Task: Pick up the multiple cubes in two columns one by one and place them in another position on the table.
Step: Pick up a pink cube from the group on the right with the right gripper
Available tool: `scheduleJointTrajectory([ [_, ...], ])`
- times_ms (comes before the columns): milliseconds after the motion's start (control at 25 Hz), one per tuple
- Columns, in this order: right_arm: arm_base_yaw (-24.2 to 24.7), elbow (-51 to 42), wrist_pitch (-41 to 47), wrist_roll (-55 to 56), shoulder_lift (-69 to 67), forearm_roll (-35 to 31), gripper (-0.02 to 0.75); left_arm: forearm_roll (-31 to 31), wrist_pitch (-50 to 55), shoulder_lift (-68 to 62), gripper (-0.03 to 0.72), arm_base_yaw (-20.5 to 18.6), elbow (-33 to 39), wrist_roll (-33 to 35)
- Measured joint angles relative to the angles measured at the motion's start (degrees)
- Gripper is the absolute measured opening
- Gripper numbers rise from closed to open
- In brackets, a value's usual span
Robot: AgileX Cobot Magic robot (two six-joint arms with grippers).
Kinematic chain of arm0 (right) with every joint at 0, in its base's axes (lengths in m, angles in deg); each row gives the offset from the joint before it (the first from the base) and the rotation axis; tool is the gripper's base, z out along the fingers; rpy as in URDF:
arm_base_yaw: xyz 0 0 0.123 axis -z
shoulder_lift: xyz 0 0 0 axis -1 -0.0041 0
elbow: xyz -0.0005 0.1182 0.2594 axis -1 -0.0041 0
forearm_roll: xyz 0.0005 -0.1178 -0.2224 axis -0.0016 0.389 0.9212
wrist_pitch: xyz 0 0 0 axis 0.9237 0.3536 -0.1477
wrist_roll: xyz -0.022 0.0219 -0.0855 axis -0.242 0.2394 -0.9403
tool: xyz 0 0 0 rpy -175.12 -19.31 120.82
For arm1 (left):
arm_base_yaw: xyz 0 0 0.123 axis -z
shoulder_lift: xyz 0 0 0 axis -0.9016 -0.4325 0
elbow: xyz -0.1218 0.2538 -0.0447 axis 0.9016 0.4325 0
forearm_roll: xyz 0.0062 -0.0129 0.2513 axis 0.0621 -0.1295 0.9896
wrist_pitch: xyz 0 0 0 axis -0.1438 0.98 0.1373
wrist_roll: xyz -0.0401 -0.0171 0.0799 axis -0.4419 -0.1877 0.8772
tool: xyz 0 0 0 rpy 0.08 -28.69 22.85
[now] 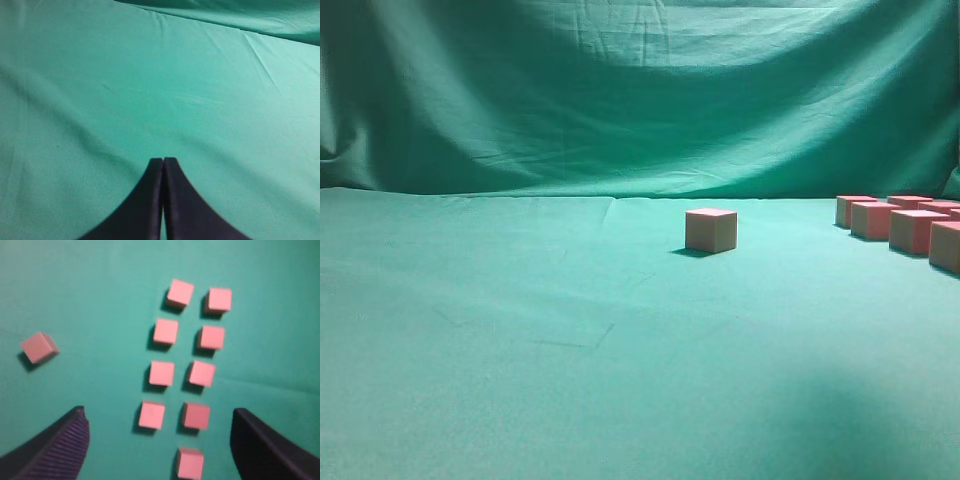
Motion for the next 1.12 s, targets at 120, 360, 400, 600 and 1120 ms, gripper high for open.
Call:
scheduleJointTrajectory([
  [120, 3.75, -9.41, 0.10, 1.66, 4.84, 0.00, 0.573, 0.00, 0.00, 0.00, 0.000, 0.00, 0.00, 0.00],
  [360, 10.81, -24.56, -0.44, 2.67, 8.48, 0.00, 0.573, 0.00, 0.00, 0.00, 0.000, 0.00, 0.00, 0.00],
  [400, 11.64, -26.94, -1.22, 2.75, 8.48, -0.25, 0.573, 0.00, 0.00, 0.00, 0.000, 0.00, 0.00, 0.00],
  [600, 12.86, -36.72, -11.37, 2.80, 8.70, -2.80, 0.573, 0.00, 0.00, 0.00, 0.000, 0.00, 0.00, 0.00],
  [1120, 12.86, -46.13, -28.82, 1.41, 2.92, -4.48, 0.573, 0.00, 0.00, 0.00, 0.000, 0.00, 0.00, 0.00],
])
